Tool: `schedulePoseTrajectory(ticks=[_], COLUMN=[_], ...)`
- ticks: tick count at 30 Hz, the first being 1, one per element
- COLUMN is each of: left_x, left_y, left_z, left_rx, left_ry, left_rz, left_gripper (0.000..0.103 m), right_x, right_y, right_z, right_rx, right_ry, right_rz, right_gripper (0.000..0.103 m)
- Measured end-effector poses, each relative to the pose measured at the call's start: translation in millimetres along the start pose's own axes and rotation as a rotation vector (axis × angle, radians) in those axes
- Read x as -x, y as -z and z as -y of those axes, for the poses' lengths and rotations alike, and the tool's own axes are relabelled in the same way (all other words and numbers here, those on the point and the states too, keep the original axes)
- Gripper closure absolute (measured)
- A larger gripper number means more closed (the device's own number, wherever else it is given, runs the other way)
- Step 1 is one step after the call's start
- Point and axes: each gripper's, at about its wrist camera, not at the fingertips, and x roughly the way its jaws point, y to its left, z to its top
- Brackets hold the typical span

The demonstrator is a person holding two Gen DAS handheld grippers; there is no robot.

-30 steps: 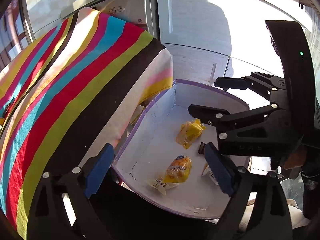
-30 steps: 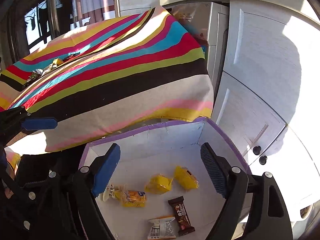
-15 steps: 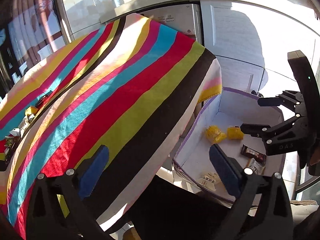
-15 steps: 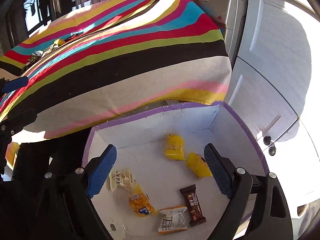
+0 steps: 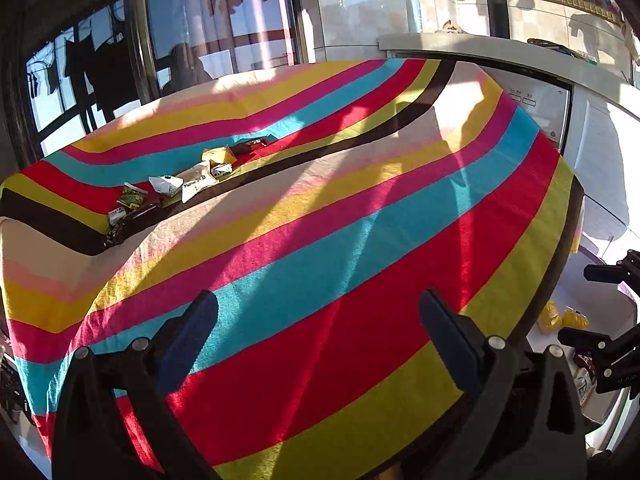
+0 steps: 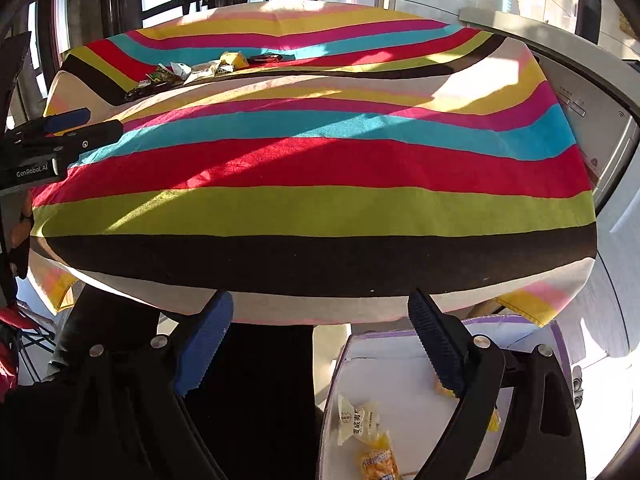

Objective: Organize snacks
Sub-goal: 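Move both open tools back over the snack pile, then grasp the white clear-window bag with the right tool while the left tool grasps the white-green bag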

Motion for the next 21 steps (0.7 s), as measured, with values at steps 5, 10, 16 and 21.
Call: schedulePoseTrajectory(ticks=[5,10,16,21], left_x=[-18,-31,-58,-74], left_y=[2,4,1,11], left_z=[-84,-150,-200,-222], left_rx=[0.162,0.31,0.415,0.549], left_ry=[-0.099,-0.153,-0.198,-0.146], left_rz=[-0.067,-0.113,-0.157,-0.23], left_gripper=[0.003,0.003,0.003,0.003], right_x=[-28,-59,-128,-173], right_y=[-54,-110,-175,-231], right_z=[-37,-69,-97,-120], right_rx=[0.038,0.1,0.111,0.159], right_ry=[-0.066,-0.12,-0.185,-0.23], right_rz=[0.006,0.014,-0.087,-0.1], right_gripper=[0.016,0.016,0.016,0.016])
